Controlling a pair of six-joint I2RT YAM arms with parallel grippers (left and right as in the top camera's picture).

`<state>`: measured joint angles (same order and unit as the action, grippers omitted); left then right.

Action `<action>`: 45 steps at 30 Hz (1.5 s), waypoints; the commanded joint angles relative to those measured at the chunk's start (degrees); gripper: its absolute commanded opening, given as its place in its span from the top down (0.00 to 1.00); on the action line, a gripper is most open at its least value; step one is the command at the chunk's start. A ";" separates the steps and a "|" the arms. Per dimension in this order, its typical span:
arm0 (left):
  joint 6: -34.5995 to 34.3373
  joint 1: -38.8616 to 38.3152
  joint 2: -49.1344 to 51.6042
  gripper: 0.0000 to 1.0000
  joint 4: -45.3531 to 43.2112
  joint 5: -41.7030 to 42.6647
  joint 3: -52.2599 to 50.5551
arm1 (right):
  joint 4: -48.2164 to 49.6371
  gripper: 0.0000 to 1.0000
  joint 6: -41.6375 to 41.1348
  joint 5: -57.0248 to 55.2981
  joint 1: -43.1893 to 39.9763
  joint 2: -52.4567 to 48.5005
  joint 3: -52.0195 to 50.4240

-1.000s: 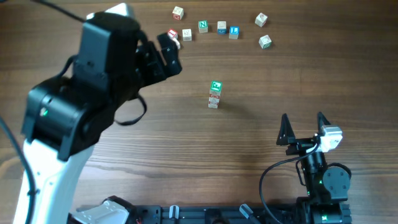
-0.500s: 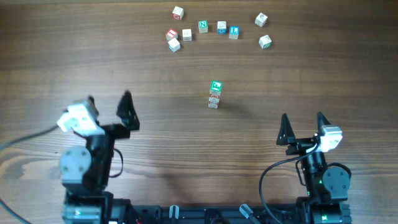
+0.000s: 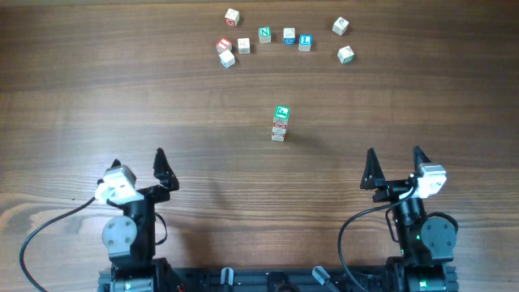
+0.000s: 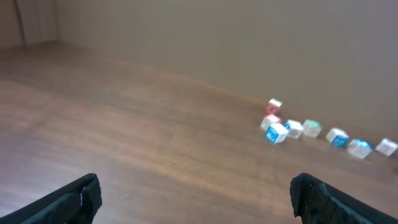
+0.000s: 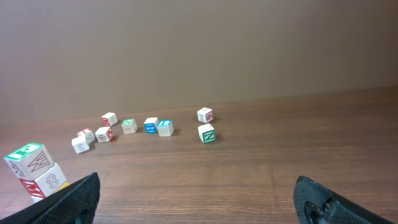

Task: Form a tower

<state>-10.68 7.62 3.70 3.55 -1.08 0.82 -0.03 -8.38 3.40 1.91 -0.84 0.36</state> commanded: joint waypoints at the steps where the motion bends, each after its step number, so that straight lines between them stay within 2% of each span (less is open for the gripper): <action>1: 1.75 0.92 -2.69 0.00 0.61 -0.96 -0.50 | 0.15 0.00 -0.76 0.68 -0.28 0.31 -0.07; 22: 1.27 0.92 -3.54 0.00 0.50 -0.72 -0.50 | 0.00 0.00 -0.37 -0.17 -0.61 0.66 -0.07; 28: 1.27 0.92 -3.54 0.00 0.50 -0.72 -0.50 | -0.02 0.01 5.38 -0.13 -0.66 0.66 -0.07; 45: 1.27 0.92 -3.54 0.00 0.52 -0.72 -0.50 | 0.13 0.00 5.25 0.04 -1.25 0.63 -0.07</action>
<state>-10.31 8.05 0.84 4.21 -1.45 0.69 -0.05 -4.19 3.38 0.91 -0.84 0.36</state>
